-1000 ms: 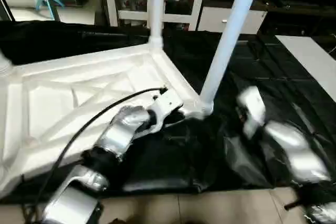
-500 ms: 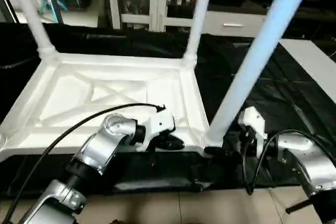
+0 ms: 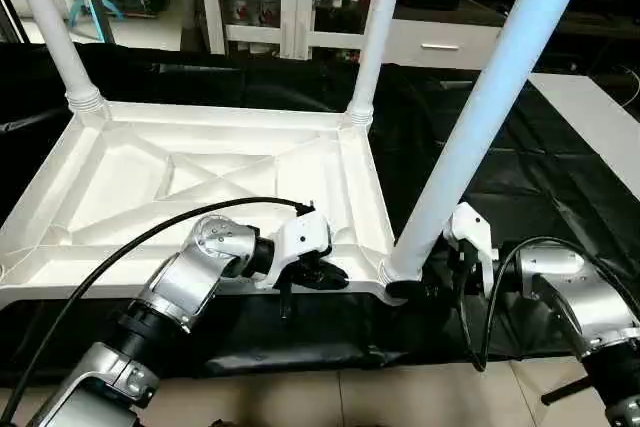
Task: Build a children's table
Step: Rotate leg to tighten
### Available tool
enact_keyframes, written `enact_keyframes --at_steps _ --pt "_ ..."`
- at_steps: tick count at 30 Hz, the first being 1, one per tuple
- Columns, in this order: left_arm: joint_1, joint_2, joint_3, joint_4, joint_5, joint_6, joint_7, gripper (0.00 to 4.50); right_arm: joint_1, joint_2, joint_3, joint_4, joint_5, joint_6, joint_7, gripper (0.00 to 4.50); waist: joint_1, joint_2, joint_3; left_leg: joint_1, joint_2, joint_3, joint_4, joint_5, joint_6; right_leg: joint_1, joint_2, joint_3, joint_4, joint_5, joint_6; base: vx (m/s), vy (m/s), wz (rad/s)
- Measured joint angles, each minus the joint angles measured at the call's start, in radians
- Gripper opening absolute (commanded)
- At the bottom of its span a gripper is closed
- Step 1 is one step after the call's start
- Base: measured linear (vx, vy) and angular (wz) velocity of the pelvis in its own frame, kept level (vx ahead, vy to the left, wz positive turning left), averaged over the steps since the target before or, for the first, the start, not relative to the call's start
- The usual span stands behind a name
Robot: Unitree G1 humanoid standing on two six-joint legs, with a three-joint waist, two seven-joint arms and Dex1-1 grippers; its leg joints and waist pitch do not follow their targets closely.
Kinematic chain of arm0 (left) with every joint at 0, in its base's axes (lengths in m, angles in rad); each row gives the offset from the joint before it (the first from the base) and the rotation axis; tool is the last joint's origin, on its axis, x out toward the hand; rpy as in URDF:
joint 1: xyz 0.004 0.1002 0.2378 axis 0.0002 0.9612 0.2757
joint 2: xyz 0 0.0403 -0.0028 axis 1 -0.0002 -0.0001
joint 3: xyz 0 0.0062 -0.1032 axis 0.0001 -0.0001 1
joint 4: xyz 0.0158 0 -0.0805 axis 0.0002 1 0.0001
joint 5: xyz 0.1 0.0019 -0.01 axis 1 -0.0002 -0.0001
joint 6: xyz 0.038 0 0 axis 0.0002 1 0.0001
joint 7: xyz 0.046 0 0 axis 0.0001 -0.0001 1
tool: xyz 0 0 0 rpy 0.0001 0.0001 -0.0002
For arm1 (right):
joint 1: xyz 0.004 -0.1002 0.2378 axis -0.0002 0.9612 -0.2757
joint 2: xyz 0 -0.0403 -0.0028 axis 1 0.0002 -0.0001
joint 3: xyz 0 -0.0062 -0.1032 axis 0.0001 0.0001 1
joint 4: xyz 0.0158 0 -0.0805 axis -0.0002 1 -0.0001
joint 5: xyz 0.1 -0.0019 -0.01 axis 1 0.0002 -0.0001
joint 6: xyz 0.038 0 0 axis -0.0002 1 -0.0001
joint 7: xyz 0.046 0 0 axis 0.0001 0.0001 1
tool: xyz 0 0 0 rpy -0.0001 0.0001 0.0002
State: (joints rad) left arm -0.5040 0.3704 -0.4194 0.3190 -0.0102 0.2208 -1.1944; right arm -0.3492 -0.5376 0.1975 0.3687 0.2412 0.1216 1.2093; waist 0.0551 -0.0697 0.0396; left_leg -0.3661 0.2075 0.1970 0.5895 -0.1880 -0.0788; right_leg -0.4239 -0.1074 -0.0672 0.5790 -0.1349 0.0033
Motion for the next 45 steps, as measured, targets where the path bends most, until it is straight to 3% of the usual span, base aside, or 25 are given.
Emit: enact_keyframes --at_steps 9,18,22,30,33,37,45 --pt "0.000 0.002 -0.001 -0.001 0.000 0.009 0.001 0.00 -0.010 0.016 0.002 0.044 -0.009 -0.026 0.020 2.79 -0.001 -0.002 -0.001 0.001 0.000 0.000 0.000 0.000 0.000 0.002 0.000 0.000 0.000 -0.003 0.005 0.000 0.000 0.00" --pt "0.000 0.010 -0.001 -0.004 0.002 0.019 0.001 0.00 -0.031 0.037 0.003 0.090 -0.016 -0.048 0.030 2.67 -0.008 -0.004 -0.003 0.002 0.000 0.000 0.000 0.000 0.000 0.005 0.000 0.000 0.000 -0.003 0.005 0.000 0.000 0.00" --pt "0.003 0.004 0.009 -0.007 0.003 0.026 0.018 0.00 -0.032 0.076 -0.023 0.119 -0.008 -0.037 -0.001 2.66 -0.017 -0.006 -0.004 0.002 0.000 -0.001 0.000 0.000 0.000 0.006 0.001 0.000 0.000 -0.003 0.005 0.000 0.000 0.00" --pt "-0.068 -0.145 0.098 0.145 0.033 0.108 0.300 0.00 -0.108 0.272 -0.150 0.230 -0.009 0.069 -0.435 2.66 -0.041 -0.007 -0.003 0.006 -0.001 -0.003 0.006 0.000 0.000 0.005 0.001 0.000 -0.002 -0.003 0.005 0.000 0.000 0.00" --pt "-0.124 -0.239 0.118 0.244 0.058 0.118 0.478 0.00 -0.173 0.373 -0.187 0.310 -0.059 0.040 -0.698 2.66 -0.053 -0.005 -0.002 0.005 -0.001 -0.004 0.007 0.000 0.000 0.004 0.001 0.000 -0.003 -0.003 0.005 0.000 0.000 0.00" --pt "-0.170 -0.345 0.135 0.341 0.089 0.098 0.683 0.00 -0.255 0.462 -0.210 0.431 -0.109 -0.035 -0.990 2.65 -0.052 0.002 -0.002 0.003 -0.002 -0.004 0.007 0.000 0.000 0.002 0.000 0.000 -0.003 -0.003 0.005 0.000 0.000 0.00" --pt "-0.206 -0.383 0.140 0.402 0.110 0.045 0.755 0.00 -0.308 0.513 -0.255 0.531 -0.130 -0.147 -1.114 2.65 -0.030 0.006 -0.003 -0.004 -0.001 0.000 0.001 -0.001 0.001 -0.007 0.000 0.001 0.001 0.002 -0.001 0.000 0.000 0.00"
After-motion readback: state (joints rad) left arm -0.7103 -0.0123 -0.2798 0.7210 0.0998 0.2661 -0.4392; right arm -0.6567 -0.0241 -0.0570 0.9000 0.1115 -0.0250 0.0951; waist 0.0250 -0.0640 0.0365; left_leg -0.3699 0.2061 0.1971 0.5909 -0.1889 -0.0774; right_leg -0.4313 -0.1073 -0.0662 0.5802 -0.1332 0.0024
